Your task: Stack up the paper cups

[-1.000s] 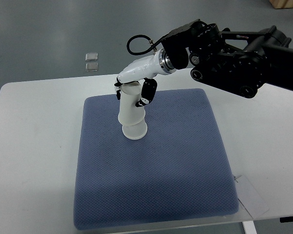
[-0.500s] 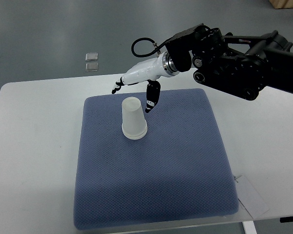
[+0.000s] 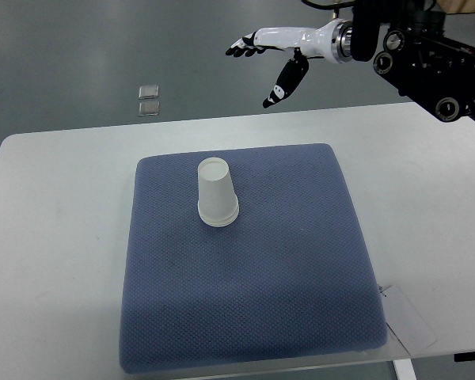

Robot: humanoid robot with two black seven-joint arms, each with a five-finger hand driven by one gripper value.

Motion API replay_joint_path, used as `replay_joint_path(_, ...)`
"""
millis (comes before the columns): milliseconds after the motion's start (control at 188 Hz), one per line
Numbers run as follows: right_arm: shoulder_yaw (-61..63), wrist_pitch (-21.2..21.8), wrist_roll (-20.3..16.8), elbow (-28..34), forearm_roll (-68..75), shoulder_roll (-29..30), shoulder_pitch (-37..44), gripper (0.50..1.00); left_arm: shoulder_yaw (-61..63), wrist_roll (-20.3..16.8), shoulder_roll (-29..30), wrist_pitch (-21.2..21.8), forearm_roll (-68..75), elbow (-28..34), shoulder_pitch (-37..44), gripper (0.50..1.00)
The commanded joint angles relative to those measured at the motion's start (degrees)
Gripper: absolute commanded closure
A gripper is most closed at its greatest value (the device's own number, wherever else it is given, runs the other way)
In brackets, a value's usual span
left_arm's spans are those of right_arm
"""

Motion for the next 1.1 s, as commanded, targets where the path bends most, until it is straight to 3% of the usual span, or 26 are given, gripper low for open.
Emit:
replay_joint_path(0, 6.40, -1.86, -3.49, -3.98, 7.48, -0.17, -3.86, 0.587, 0.00, -0.02, 0.00, 0.01, 0.00, 0.00, -0.01, 0.500)
replay_joint_path(261, 8.08, -19.17, -9.29, -6.01, 34.46, 1.14, -12.47, 0.587, 0.00, -0.02, 0.00, 0.01, 0.00, 0.00, -0.01, 0.500)
replay_joint_path(484, 8.25, -30.08, -9.55, -6.01, 40.36, 3.96, -17.57, 0.587, 0.00, -0.02, 0.00, 0.01, 0.00, 0.00, -0.01, 0.500)
replay_joint_path(787, 9.57, -34.03, -8.85, -5.65, 40.45, 6.86, -20.56, 0.585, 0.00, -0.02, 0.00, 0.01, 0.00, 0.00, -0.01, 0.500)
replay_joint_path(1096, 9.66, -34.56, -6.39, -5.57, 40.45, 8.88, -22.58, 0.585, 0.00, -0.02, 0.00, 0.01, 0.00, 0.00, -0.01, 0.500)
